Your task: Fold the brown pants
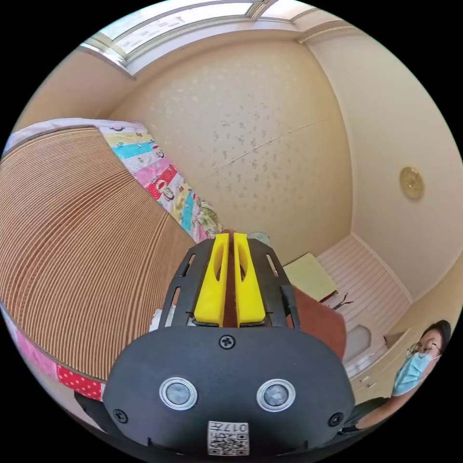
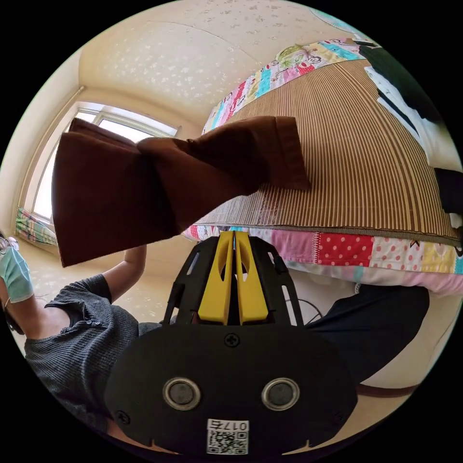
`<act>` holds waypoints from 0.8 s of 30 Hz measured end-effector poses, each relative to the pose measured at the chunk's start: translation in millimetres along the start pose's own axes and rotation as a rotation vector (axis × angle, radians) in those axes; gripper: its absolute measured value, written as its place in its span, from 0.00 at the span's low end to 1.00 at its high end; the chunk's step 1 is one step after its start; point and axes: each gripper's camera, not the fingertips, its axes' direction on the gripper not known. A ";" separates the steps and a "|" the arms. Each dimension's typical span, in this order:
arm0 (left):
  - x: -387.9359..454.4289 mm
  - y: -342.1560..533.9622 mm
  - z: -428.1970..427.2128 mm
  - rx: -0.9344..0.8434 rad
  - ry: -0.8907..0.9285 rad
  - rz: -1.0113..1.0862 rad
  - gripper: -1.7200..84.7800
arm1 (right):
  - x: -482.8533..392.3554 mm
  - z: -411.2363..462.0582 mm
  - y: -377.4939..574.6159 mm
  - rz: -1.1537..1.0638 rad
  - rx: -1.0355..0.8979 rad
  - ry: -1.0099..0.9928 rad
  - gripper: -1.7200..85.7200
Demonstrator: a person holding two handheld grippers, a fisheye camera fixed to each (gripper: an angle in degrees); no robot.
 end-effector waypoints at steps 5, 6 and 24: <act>-104.9 64.2 25.1 -0.167 -0.133 -0.178 0.03 | 32.9 -9.4 9.3 0.068 -0.013 0.012 0.03; -110.7 68.6 23.9 -0.171 -0.129 -0.196 0.04 | 42.1 -10.4 11.0 0.090 -0.014 0.000 0.03; 139.6 167.2 87.2 -0.569 -0.032 0.457 0.13 | 83.2 22.0 -108.5 -0.302 0.020 0.065 0.20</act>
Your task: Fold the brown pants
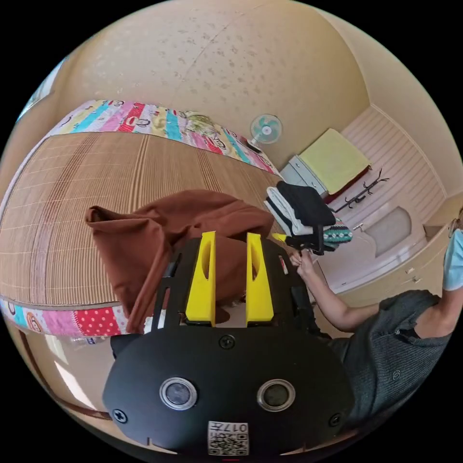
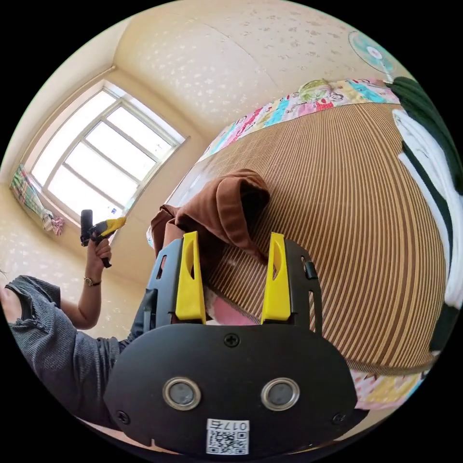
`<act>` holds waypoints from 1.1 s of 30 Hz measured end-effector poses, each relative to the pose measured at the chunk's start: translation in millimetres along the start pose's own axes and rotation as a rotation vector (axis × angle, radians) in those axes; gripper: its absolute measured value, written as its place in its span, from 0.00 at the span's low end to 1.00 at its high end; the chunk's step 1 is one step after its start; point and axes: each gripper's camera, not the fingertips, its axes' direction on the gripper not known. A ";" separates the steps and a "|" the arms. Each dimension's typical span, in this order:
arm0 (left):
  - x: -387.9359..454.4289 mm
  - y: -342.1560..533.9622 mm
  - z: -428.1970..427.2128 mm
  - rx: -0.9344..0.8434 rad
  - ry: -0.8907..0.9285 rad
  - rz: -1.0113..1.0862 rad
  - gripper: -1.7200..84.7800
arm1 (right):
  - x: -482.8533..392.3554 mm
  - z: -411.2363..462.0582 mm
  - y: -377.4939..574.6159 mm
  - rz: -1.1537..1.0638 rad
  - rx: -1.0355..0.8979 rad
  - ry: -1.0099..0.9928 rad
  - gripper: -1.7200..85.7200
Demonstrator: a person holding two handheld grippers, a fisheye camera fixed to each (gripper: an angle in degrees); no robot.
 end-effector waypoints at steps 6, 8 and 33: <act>73.1 12.9 62.2 -0.114 -0.035 0.156 0.15 | -46.2 -40.7 -33.5 -0.070 0.054 -0.410 0.05; 102.9 21.3 65.5 -0.106 -0.177 0.230 0.16 | -70.8 -58.1 -46.6 -0.069 0.069 -0.465 0.05; 187.1 63.6 -143.9 0.633 -0.010 0.411 0.01 | -229.5 -220.6 75.5 -0.285 0.314 -0.393 0.05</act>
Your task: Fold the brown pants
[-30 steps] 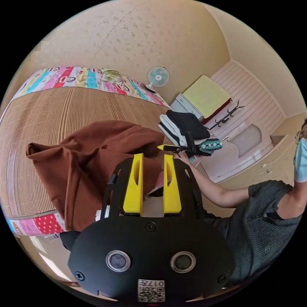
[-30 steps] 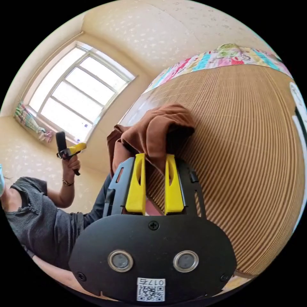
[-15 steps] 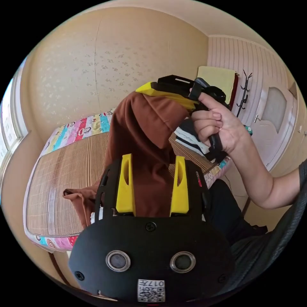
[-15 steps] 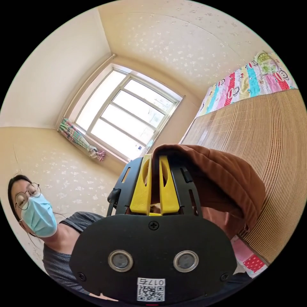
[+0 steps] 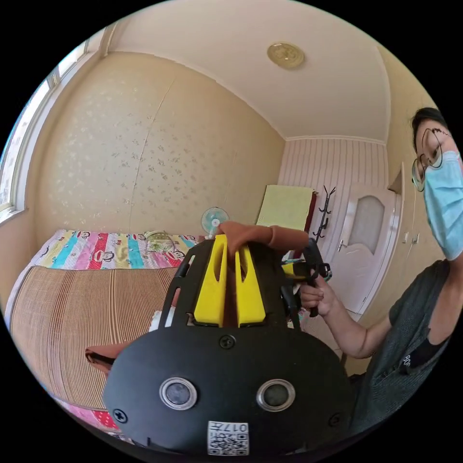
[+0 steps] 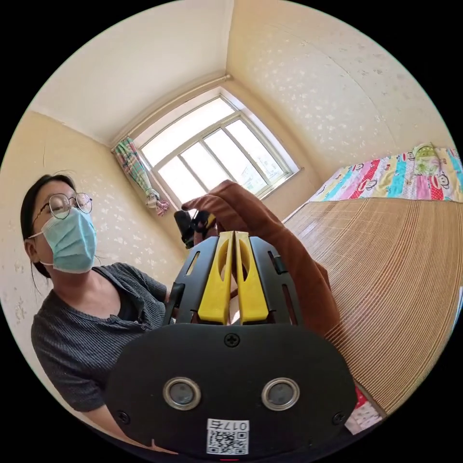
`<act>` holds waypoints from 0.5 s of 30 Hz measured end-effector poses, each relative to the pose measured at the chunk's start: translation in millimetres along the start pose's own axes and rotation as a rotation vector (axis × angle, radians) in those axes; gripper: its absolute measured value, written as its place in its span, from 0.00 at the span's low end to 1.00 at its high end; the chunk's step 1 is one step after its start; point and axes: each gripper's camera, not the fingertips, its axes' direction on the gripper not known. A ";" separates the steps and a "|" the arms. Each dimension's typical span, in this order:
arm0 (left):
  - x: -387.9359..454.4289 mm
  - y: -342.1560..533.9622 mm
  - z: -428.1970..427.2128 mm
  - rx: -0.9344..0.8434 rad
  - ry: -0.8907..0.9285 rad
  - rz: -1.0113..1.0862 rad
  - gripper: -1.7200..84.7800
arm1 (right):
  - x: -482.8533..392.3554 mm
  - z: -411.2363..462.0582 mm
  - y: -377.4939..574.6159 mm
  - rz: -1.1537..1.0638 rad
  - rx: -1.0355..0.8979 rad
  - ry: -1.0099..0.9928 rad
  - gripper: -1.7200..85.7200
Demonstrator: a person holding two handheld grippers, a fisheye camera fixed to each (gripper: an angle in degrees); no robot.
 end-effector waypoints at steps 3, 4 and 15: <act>13.2 -19.1 -22.8 0.045 0.030 0.036 0.01 | -4.0 -18.6 61.7 0.042 0.022 0.278 0.07; 21.0 -26.0 -30.8 0.064 0.043 0.059 0.01 | -1.8 -13.3 83.7 0.053 -0.027 0.380 0.08; 83.5 -68.0 -98.5 0.163 0.085 0.168 0.01 | -114.7 62.0 67.6 -0.269 0.092 0.368 0.14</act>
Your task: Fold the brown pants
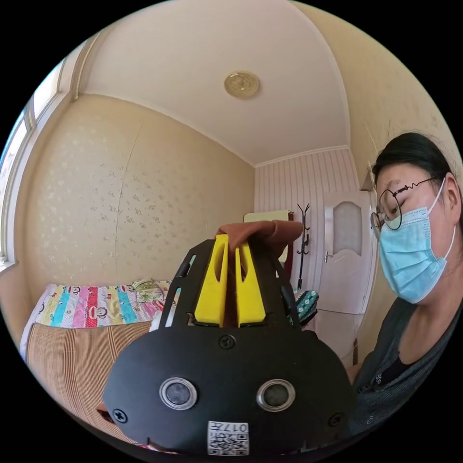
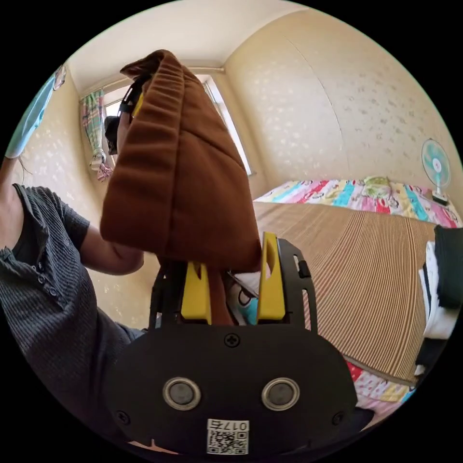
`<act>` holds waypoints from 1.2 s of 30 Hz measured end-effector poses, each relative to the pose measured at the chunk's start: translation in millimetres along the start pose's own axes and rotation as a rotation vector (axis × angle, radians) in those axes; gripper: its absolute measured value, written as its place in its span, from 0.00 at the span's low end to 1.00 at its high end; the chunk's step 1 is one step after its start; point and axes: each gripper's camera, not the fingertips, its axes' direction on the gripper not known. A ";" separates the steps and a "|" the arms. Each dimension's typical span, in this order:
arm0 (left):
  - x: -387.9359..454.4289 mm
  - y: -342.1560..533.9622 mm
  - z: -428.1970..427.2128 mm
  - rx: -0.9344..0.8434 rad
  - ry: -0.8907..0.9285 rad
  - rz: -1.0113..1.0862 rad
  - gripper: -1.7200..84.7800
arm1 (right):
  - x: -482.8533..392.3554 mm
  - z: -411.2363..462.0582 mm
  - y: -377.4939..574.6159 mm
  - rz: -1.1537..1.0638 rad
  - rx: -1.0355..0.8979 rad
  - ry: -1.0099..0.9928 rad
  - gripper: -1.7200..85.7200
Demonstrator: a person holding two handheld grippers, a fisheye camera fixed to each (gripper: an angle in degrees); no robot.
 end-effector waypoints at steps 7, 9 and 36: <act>-14.5 -47.7 -91.6 0.025 0.173 0.047 0.01 | 3.1 -107.6 -148.0 -0.002 0.329 0.036 0.08; -16.9 -72.6 -98.5 -0.105 0.159 0.106 0.01 | -25.7 -135.1 -194.1 -0.073 0.365 0.124 0.08; -40.8 -4.9 -71.5 0.521 -0.486 -0.113 0.01 | -47.9 -45.3 -289.9 -0.158 0.210 0.344 0.09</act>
